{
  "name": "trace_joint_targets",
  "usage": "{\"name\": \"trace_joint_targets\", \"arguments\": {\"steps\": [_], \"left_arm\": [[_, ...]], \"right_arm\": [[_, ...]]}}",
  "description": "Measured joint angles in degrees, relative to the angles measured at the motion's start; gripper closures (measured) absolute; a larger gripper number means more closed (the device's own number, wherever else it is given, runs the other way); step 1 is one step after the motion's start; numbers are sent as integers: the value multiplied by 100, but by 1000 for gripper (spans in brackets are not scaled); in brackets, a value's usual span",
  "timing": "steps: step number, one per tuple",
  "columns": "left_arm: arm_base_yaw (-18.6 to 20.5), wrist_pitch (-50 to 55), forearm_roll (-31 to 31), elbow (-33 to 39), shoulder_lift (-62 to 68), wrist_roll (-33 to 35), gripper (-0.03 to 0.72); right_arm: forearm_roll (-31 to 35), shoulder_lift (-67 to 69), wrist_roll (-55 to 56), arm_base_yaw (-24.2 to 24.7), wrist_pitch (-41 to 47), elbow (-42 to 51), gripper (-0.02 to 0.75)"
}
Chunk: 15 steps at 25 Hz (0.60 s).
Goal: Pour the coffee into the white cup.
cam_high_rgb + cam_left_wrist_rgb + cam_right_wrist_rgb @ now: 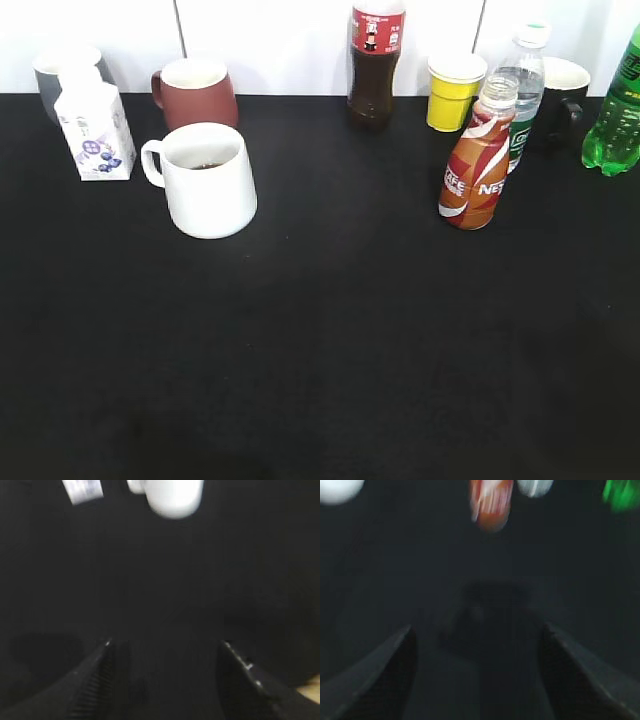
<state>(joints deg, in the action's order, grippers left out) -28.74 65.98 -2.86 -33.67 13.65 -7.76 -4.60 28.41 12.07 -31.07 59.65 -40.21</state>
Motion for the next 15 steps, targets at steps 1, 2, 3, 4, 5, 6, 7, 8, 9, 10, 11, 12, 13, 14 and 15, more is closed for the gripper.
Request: {"name": "trace_joint_targets", "arguments": {"steps": [1, 2, 3, 4, 5, 6, 7, 8, 9, 10, 11, 12, 13, 14, 15], "left_arm": [[0, 67, 6, 144, -435, 0, 211], [0, 20, -10, 155, -827, 0, 211], [0, -32, -30, 183, -1079, 0, 214], [0, -122, -43, 215, -1268, 0, 216], [0, -303, -47, 299, -1387, 0, 217], [0, -408, -54, 375, -1395, 0, 216], [0, -446, -54, 386, -1402, 0, 223], [0, -457, -61, 386, -1407, 0, 234], [0, -466, -61, 386, -1407, 0, 244], [0, -478, -61, 386, -1407, 0, 250], [0, -478, -61, 386, -1407, 0, 250], [0, -482, -61, 386, -1407, 0, 250], [0, -482, -61, 386, -1407, 0, 250], [0, -482, -61, 386, -1407, 0, 250], [22, -482, -61, 386, -1407, 0, 256]], "right_arm": [[-12, -552, -24, 0, 320, 267, 174], [-45, -1161, -31, 0, 504, 488, 174], [-63, -1680, -32, 0, 519, 691, 174], [-99, -2164, -37, 0, 440, 878, 174], [-114, -2510, -44, 0, 244, 1062, 174], [-121, -2717, -56, 0, 152, 1103, 174], [-121, -2775, -61, 0, 124, 1114, 174], [-121, -2779, -69, 0, 105, 1114, 174], [-121, -2786, -69, 0, 91, 1114, 174], [-125, -2786, -69, 0, 91, 1114, 174], [-125, -2786, -69, 0, 87, 1114, 174], [-125, -2786, -73, 0, 78, 1114, 174], [-125, -2786, -73, -5, 73, 1114, 174], [-125, -2786, -73, -1, 67, 1114, 174], [-125, -2786, -73, -1, 61, 1114, 174]]}}
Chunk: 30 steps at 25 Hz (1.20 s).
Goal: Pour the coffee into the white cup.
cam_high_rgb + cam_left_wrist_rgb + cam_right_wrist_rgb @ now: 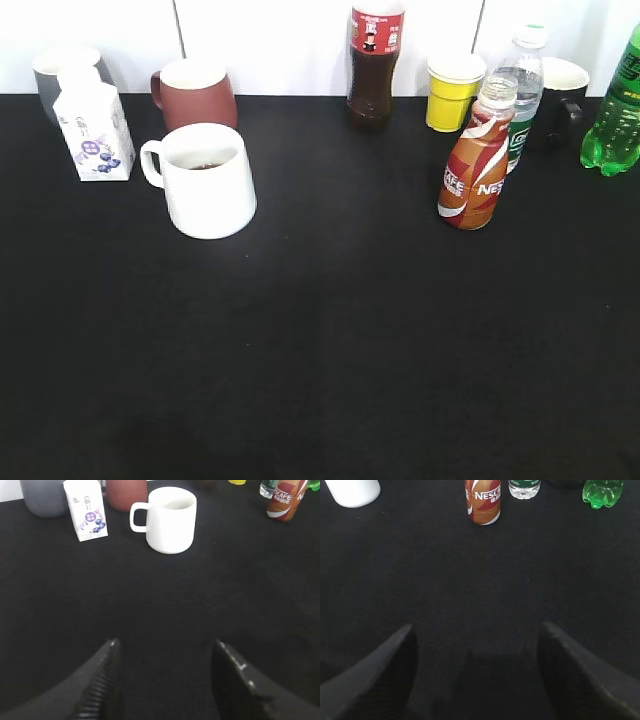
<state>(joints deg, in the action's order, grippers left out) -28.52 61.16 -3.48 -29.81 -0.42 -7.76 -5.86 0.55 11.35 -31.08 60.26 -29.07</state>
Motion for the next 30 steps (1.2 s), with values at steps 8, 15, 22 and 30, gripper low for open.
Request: {"name": "trace_joint_targets", "arguments": {"steps": [8, 15, 22, 30], "left_arm": [[1895, -7, 0, 18, 0, 6, 308], [2642, -7, 0, 18, 0, 15, 427], [2855, -7, 0, 18, 0, 15, 447], [2855, -7, 0, 18, 0, 15, 447]], "right_arm": [[53, -106, 0, 1649, -30, 2, 174], [57, -106, 0, 2947, -30, 2, 174], [64, -106, 0, 2991, -36, 2, 174], [64, -106, 0, 2991, -36, 2, 174]]}}
